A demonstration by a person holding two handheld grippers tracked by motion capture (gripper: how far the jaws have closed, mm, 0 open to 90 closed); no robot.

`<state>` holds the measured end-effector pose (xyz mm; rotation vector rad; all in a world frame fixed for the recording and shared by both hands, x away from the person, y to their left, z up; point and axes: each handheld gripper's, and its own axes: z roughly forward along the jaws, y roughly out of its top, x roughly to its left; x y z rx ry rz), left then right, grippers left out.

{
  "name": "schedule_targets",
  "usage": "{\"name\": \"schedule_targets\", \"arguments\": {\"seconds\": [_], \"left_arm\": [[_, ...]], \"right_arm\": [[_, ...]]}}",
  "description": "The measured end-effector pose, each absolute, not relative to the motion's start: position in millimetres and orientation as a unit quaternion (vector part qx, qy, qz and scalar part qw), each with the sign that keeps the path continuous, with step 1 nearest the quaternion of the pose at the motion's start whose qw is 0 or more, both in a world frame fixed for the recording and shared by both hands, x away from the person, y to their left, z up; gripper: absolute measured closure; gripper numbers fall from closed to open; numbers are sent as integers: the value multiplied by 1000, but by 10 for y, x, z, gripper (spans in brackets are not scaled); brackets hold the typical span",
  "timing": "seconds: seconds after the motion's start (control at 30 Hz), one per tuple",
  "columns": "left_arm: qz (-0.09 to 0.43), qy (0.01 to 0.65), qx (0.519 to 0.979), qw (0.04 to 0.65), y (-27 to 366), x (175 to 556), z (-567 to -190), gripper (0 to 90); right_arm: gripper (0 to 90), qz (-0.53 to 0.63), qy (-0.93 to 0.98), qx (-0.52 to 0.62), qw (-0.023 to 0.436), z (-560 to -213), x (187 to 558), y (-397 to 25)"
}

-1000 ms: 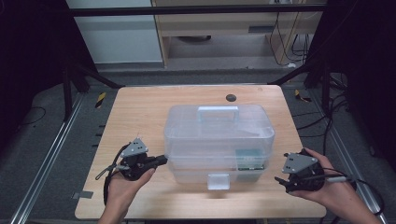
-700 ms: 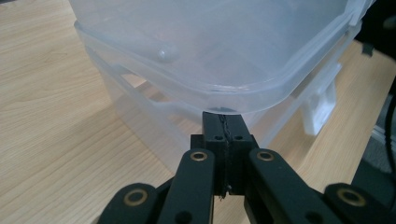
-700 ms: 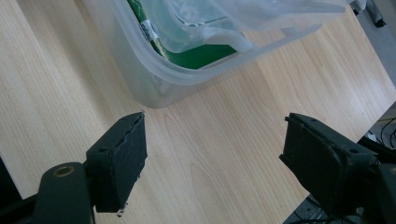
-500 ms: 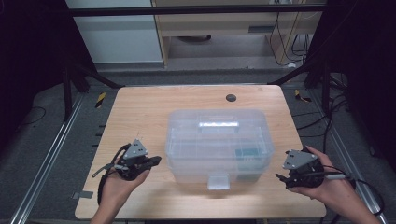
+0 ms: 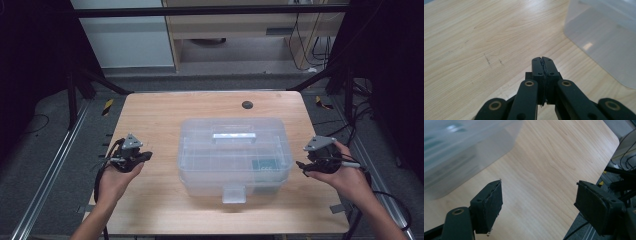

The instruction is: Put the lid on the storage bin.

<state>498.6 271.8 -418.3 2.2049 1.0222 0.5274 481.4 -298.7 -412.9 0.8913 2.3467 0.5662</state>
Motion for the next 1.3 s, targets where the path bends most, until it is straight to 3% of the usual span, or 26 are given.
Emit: {"name": "schedule_targets", "arguments": {"seconds": [0.1,0.27,0.37,0.5,0.73,1.3], "left_arm": [[207,395,833,328,2726,5108,-4227,862],[251,420,801,345,2741,5337,-4316,421],[252,430,797,342,2754,5484,-4406,275],[226,448,798,335,2756,5648,-4560,165],[205,468,802,310,2735,5790,-4768,71],[211,481,795,304,2710,5880,-5019,48]], "right_arm": [[215,211,868,349,283,-4182,4950,-2999],[214,217,848,389,286,-4303,5206,-3053],[215,222,838,410,283,-4386,5337,-3088],[214,231,823,438,277,-4512,5512,-3132],[188,269,790,491,249,-4748,5726,-3206],[58,302,751,543,224,-4981,5900,-3186]]}}
